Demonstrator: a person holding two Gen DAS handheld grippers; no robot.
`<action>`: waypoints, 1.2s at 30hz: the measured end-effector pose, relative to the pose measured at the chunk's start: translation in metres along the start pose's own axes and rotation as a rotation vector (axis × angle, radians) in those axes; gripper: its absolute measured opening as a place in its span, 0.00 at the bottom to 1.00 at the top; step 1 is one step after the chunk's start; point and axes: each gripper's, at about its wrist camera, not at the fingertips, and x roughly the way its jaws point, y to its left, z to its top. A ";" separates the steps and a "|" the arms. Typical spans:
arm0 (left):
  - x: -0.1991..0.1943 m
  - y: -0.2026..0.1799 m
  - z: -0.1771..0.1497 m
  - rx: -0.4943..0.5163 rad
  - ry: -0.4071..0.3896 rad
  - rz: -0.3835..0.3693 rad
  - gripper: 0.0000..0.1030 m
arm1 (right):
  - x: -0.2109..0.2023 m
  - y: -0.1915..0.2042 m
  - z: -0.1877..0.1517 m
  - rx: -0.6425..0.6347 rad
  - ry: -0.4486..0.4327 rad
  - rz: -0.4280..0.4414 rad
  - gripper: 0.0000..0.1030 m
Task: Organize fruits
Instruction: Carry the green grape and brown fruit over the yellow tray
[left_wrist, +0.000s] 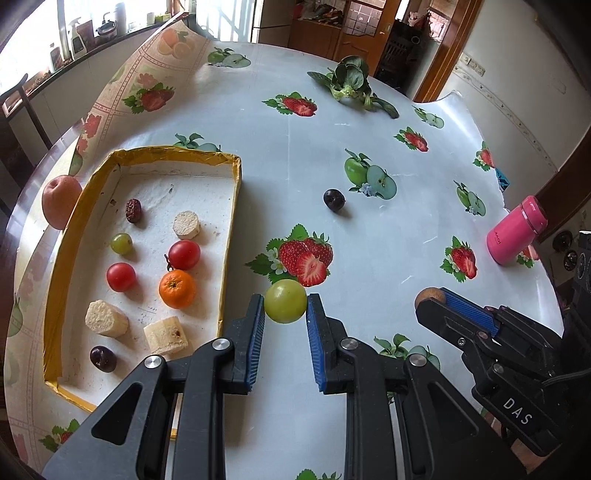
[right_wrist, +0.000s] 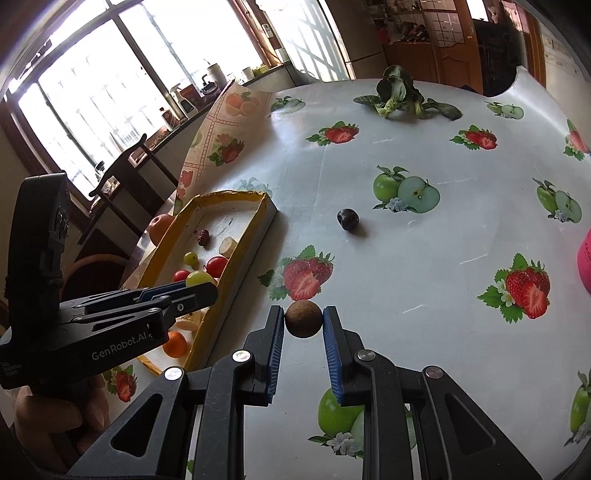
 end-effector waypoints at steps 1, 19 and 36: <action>-0.002 0.001 -0.001 -0.004 -0.003 0.003 0.20 | 0.000 0.002 0.000 -0.003 0.000 0.002 0.21; -0.015 0.030 -0.009 -0.054 -0.029 0.050 0.20 | 0.000 0.036 0.005 -0.068 -0.006 0.031 0.21; -0.011 0.049 -0.009 -0.082 -0.017 0.070 0.20 | 0.015 0.058 0.011 -0.109 0.010 0.056 0.21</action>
